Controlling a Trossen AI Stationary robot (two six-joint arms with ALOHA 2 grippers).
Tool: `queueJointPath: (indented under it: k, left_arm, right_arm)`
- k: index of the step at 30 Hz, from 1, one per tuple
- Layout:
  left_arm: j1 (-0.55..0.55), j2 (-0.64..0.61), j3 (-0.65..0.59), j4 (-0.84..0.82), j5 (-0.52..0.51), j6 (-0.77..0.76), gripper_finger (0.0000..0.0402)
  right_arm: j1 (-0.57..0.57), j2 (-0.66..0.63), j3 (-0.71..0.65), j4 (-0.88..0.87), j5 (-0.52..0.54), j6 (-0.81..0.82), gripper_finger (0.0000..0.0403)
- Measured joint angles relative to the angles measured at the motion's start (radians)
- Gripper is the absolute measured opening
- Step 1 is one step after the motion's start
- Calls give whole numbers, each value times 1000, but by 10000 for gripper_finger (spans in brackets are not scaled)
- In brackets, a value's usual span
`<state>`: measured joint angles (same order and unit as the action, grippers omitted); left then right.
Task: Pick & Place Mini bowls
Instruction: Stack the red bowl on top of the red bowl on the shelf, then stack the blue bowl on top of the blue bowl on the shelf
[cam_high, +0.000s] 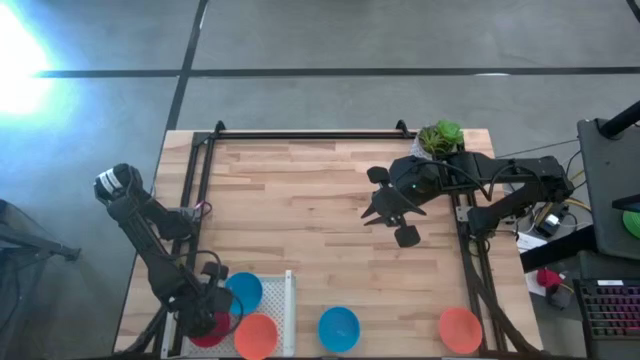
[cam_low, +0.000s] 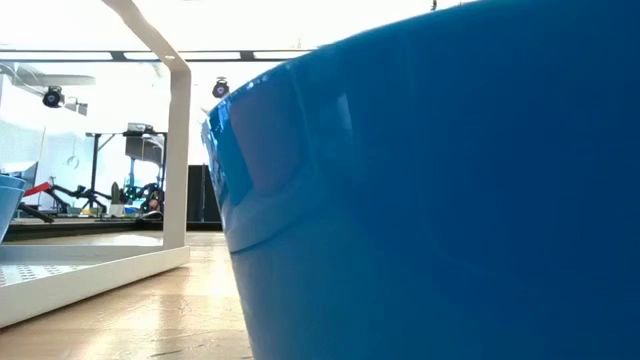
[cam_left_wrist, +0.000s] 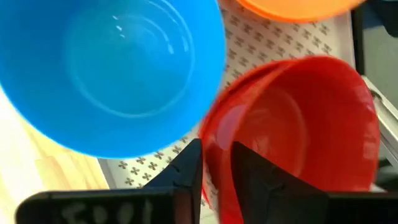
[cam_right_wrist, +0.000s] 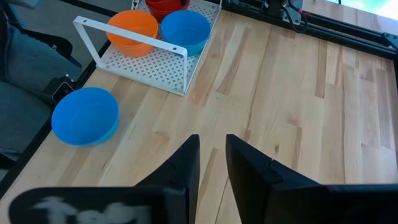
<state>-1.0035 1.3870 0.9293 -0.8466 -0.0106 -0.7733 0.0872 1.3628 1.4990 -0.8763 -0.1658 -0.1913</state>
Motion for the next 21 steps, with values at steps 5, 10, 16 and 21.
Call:
queueJointPath:
  k: [5, 10, 16, 21]
  left_arm:
    - [0, -16, 23, -30, 56, 21, 75]
    - [0, -55, 55, -110, 58, 19, 76]
    - [0, -117, 56, -125, -53, 11, 76]
    - [3, -130, 49, -130, -187, 35, 76]
  right_arm:
    - [0, 0, 0, 0, 0, 0, 68]
    - [0, 0, 0, 0, 0, -3, 73]
    - [0, 0, 0, 0, 0, -3, 81]
    - [0, 0, 0, 0, 0, 0, 80]
